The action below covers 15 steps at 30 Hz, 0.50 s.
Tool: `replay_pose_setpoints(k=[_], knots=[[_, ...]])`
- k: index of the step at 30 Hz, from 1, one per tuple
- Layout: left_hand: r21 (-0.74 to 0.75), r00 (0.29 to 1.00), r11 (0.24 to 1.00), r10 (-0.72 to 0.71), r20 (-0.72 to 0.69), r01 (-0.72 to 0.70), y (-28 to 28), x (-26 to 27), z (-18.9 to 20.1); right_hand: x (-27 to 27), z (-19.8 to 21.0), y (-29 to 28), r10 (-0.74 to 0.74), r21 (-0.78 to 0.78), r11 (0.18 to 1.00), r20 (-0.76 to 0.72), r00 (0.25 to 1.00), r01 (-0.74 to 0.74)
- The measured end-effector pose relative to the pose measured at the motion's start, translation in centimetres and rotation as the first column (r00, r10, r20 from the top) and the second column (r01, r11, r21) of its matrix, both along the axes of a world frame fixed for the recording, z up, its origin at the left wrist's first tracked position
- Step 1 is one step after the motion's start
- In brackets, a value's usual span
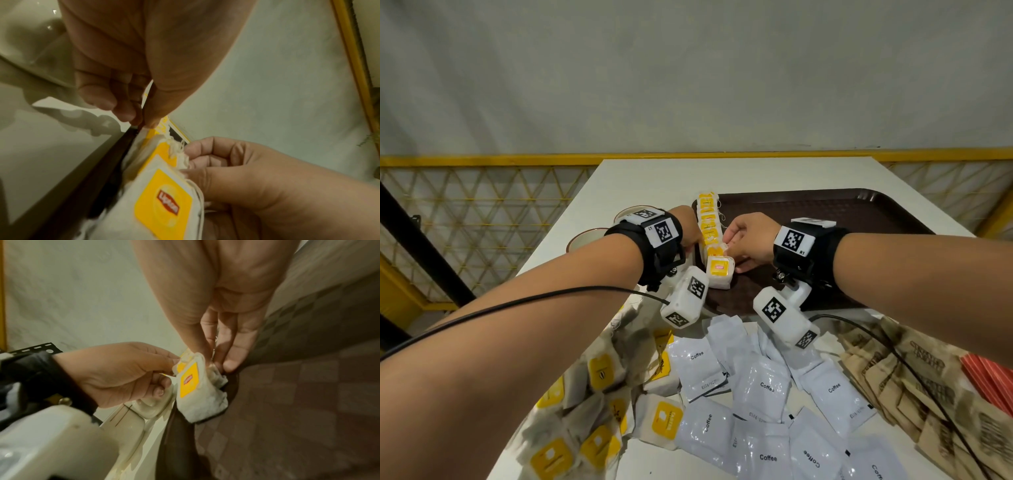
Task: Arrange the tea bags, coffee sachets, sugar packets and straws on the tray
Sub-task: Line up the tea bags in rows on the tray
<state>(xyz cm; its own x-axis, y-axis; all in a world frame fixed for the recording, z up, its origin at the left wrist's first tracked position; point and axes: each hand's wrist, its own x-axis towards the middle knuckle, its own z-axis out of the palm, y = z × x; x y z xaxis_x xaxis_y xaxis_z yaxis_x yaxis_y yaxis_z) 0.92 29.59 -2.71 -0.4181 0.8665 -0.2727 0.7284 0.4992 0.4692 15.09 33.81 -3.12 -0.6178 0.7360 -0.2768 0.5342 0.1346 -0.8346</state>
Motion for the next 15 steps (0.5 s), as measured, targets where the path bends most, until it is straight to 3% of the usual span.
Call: replay_pose_setpoints(k=[10, 15], knots=[[-0.021, 1.000, 1.000, 0.004, 0.014, -0.003, 0.13, 0.11, 0.04, 0.28, 0.00, 0.59, 0.087, 0.051, 0.995, 0.006, 0.996, -0.087], [-0.002, 0.999, 1.000, 0.004, 0.037, -0.004, 0.14, 0.28, 0.71, 0.10, -0.22, 0.94, 0.059, 0.057, 0.997, 0.026, 0.998, -0.061]])
